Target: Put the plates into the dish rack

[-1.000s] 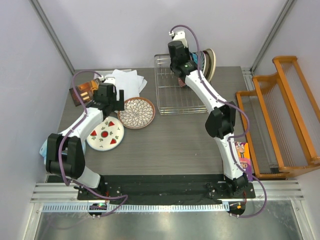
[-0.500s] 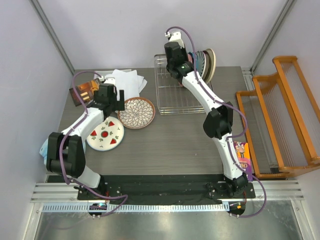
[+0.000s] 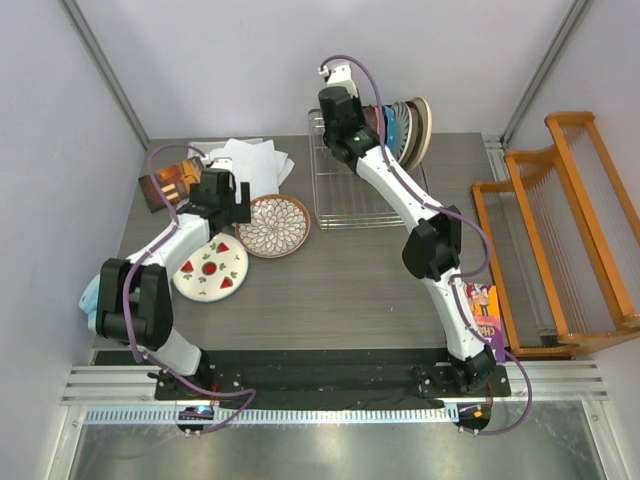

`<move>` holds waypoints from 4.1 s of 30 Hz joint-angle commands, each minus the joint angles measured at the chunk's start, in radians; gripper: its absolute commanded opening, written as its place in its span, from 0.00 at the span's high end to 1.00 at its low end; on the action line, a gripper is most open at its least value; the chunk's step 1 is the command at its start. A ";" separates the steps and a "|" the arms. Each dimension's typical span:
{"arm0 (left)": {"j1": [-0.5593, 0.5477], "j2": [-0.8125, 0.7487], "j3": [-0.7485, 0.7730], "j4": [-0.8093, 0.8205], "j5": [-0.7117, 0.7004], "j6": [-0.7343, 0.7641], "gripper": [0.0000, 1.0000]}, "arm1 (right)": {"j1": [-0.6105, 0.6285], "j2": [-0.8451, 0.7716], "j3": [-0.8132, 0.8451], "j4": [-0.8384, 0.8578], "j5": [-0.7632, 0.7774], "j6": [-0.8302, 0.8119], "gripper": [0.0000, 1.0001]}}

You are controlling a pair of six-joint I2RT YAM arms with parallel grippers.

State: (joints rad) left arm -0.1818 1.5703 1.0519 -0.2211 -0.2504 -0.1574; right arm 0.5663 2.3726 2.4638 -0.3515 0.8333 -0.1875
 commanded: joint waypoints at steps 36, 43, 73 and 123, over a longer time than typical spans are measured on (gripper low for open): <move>0.001 0.028 0.030 0.017 -0.023 -0.011 0.01 | -0.032 0.033 0.037 0.056 -0.019 0.141 0.99; 0.002 0.048 0.043 -0.001 -0.062 0.027 0.01 | -0.028 0.051 -0.006 0.020 -0.016 0.177 0.93; 0.071 0.238 0.114 -0.054 0.398 0.039 0.34 | 0.081 -0.513 -0.532 -0.135 -0.379 0.177 0.21; 0.067 -0.315 0.163 -0.649 1.011 0.713 1.00 | -0.022 -0.745 -1.014 -0.406 -1.717 -0.356 0.12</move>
State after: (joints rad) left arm -0.1093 1.3338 1.1255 -0.8906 0.6411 0.5652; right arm 0.5152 1.5906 1.3880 -0.7837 -0.7704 -0.4957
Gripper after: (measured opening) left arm 0.046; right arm 0.876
